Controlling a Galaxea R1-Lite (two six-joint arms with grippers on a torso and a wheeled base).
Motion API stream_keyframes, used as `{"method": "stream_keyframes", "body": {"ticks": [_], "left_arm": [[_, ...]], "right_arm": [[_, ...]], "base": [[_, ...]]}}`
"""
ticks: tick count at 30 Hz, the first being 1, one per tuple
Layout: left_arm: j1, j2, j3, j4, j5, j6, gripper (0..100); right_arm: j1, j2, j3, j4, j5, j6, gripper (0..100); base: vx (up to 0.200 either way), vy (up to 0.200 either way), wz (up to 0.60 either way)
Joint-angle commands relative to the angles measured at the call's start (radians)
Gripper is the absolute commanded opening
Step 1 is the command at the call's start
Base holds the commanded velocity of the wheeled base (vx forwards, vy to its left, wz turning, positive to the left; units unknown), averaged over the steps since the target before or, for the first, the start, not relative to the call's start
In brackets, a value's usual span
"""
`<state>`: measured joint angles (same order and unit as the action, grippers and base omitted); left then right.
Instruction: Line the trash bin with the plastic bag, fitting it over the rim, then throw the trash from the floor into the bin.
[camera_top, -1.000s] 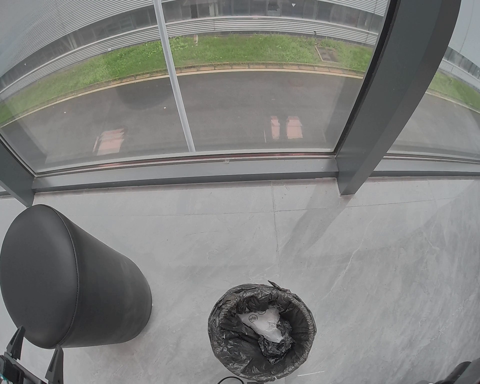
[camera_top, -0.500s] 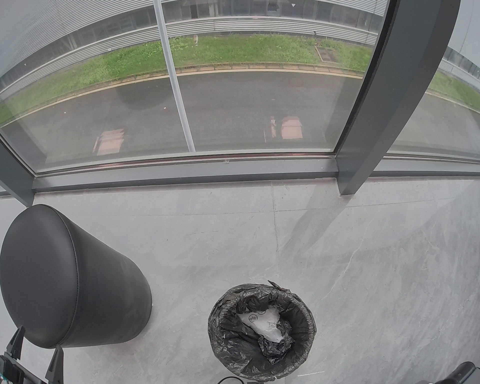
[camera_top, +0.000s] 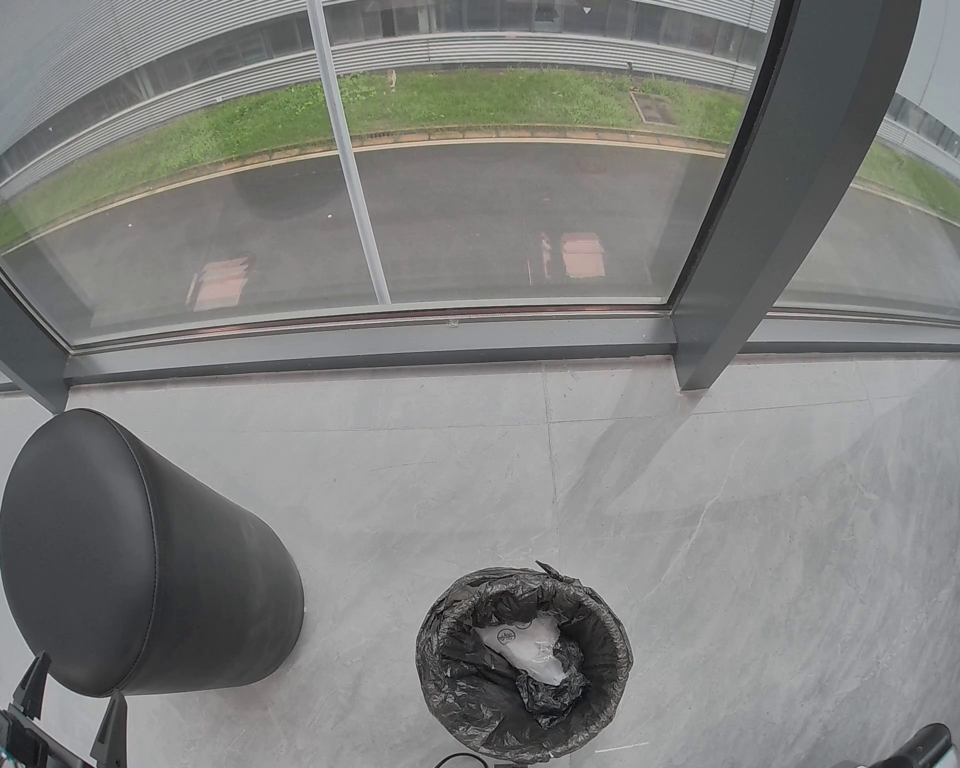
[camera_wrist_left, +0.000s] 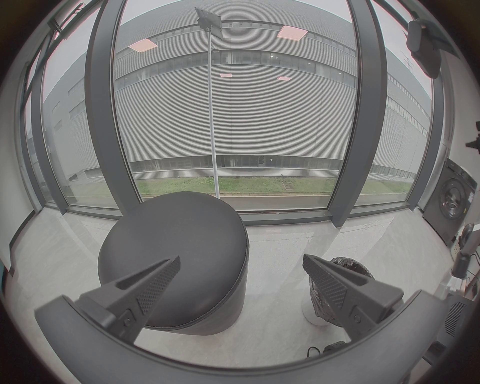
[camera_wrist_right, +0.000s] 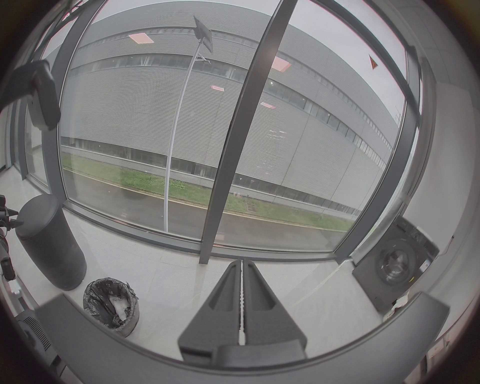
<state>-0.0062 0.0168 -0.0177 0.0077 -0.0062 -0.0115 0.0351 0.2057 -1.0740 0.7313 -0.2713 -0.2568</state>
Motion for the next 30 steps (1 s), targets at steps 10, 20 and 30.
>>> {"method": "stream_keyframes", "body": {"ticks": [10, 20, 30], "left_arm": [[0.000, -0.015, 0.016, 0.000, 0.000, -0.001, 100], [0.000, -0.015, 0.016, 0.002, 0.000, -0.001, 100], [0.000, -0.015, 0.018, 0.000, 0.000, -0.001, 100]], "right_arm": [[-0.038, -0.206, 1.074, -0.799, 0.181, 0.252, 0], [-0.038, -0.204, 1.073, -0.782, 0.296, 0.248, 0], [-0.038, -0.204, 1.073, -0.730, 0.291, 0.257, 0]], "base": [[0.000, 0.000, 0.00], [0.000, 0.000, 0.00], [0.000, 0.000, 0.00]]}}
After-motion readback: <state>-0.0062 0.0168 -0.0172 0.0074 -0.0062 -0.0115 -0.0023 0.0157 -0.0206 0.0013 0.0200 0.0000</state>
